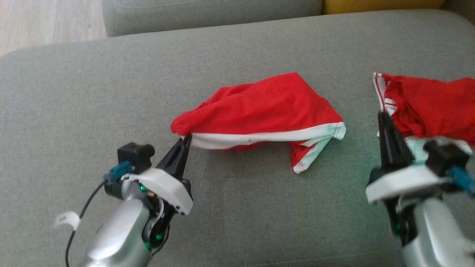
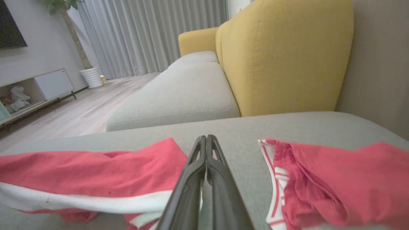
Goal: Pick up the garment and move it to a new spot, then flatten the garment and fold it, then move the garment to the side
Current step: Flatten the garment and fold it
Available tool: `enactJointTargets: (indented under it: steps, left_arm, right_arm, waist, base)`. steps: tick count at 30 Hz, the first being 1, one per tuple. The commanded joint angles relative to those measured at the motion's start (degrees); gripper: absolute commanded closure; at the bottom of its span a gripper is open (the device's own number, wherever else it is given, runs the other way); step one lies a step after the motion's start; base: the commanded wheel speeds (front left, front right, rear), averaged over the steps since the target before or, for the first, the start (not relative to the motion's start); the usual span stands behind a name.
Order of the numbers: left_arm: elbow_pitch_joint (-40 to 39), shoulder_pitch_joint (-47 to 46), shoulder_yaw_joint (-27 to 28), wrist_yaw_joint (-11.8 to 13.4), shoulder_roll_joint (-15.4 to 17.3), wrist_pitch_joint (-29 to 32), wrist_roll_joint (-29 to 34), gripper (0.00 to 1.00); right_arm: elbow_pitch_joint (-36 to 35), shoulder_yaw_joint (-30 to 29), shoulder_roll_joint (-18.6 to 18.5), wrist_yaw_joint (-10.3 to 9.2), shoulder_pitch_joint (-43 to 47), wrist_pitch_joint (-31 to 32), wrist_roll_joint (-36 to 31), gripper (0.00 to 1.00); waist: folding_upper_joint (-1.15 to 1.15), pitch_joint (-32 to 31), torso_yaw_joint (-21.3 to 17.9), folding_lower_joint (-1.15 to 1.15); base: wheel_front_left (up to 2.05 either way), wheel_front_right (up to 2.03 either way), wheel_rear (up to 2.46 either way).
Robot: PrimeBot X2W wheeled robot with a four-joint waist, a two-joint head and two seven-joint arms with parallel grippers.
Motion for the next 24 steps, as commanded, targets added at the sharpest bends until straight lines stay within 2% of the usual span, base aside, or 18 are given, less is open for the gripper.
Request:
enactJointTargets:
  steps: [1, 3, 4, 5, 7, 8, 9, 17, 24]
  left_arm:
    - [-1.80, -1.28, 2.38, 0.37, 1.22, -0.24, -0.46, 1.00]
    - [-1.53, -0.09, 2.53, 0.69, 0.99, -0.37, -0.92, 1.00]
    - [-1.33, 0.49, 2.52, 0.78, 0.85, -0.43, -1.09, 1.00]
    - [-1.12, 1.05, 2.52, 0.85, 0.67, -0.49, -1.28, 1.00]
    - [-0.48, 2.00, 2.56, 1.05, 0.31, -0.63, -1.58, 1.00]
    - [-0.09, 2.35, 2.65, 1.22, 0.15, -0.71, -1.67, 0.57]
    - [0.28, 2.58, 2.76, 1.42, 0.03, -0.80, -1.66, 0.00]
    - [1.33, 2.34, 5.31, 2.41, -0.73, -1.40, -1.53, 0.00]
    - [-3.25, 6.40, 10.93, 3.35, -1.91, -1.51, -0.09, 0.00]
  right_arm:
    - [-2.23, 0.82, 0.31, -0.05, 0.42, -0.54, -0.36, 1.00]
    - [-3.08, 0.38, 1.29, -0.05, 2.81, -0.31, -0.69, 1.00]
    - [-3.39, 0.15, 1.65, -0.05, 3.79, -0.42, -0.99, 0.78]
    - [-3.59, -0.20, 1.97, -0.05, 4.70, -0.57, -1.42, 0.00]
    - [-3.54, -0.67, 2.49, -0.05, 6.06, -0.58, -1.82, 0.00]
    - [-3.56, -0.74, 2.70, -0.05, 6.44, -0.60, -1.79, 0.00]
    - [-3.60, -0.75, 2.85, -0.05, 6.64, -0.63, -1.80, 0.00]
    - [-4.46, -1.36, 3.35, -0.05, 6.34, 0.03, -1.98, 0.00]
    - [-4.36, -2.11, 3.45, -0.05, 7.36, -0.05, -2.01, 0.00]
  waist:
    - [0.00, -0.25, -0.10, 0.00]
    - [0.00, -0.62, -0.23, 0.00]
    - [0.00, -0.79, -0.29, 0.00]
    - [0.00, -0.94, -0.34, 0.00]
    - [0.00, -1.16, -0.37, 0.00]
    - [0.00, -1.22, -0.37, 0.00]
    - [0.00, -1.24, -0.40, 0.00]
    - [0.00, -1.13, 0.47, 0.00]
    - [0.00, -1.72, 2.31, 0.00]
  base:
    - [0.00, 0.00, 0.00]
    - [0.00, 0.00, 0.00]
    - [0.00, 0.00, 0.00]
    - [0.00, 0.00, 0.00]
    - [0.00, 0.00, 0.00]
    - [0.00, 0.00, 0.00]
    - [0.00, 0.00, 0.00]
    - [0.00, 0.00, 0.00]
    - [0.00, 0.00, 0.00]
